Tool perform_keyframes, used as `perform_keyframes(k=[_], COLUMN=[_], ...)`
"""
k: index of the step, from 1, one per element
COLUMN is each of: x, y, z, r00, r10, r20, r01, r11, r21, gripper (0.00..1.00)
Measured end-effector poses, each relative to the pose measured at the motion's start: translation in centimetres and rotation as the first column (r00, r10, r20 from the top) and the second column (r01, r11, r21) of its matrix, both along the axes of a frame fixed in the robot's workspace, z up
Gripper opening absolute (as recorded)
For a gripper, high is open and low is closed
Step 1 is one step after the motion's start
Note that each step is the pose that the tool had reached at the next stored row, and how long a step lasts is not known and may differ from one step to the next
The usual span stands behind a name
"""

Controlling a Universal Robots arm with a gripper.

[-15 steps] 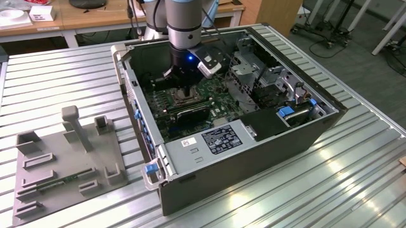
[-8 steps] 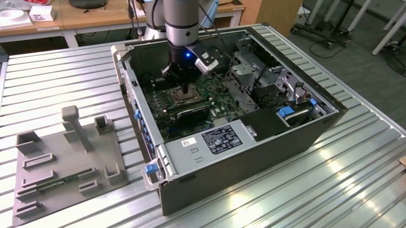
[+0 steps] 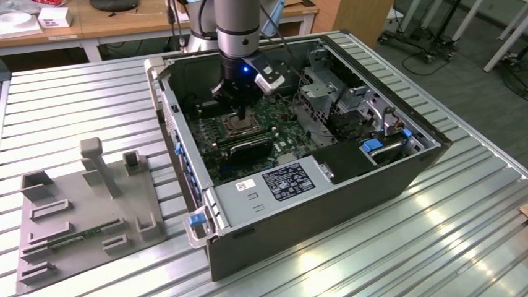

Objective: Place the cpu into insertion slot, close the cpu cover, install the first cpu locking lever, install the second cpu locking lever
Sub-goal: 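Install the second cpu locking lever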

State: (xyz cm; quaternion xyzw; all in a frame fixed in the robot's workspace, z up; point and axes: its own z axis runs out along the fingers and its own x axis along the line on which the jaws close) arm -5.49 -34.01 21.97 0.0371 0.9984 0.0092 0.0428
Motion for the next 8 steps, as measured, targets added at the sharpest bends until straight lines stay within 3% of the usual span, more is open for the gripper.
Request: perform_keyframes(k=[8], x=[0.18], y=[0.0], z=[0.0], r00=[1.0], r10=[0.0], r20=[0.0], r01=[0.0], r11=[1.0], r21=[0.0], gripper=[0.11])
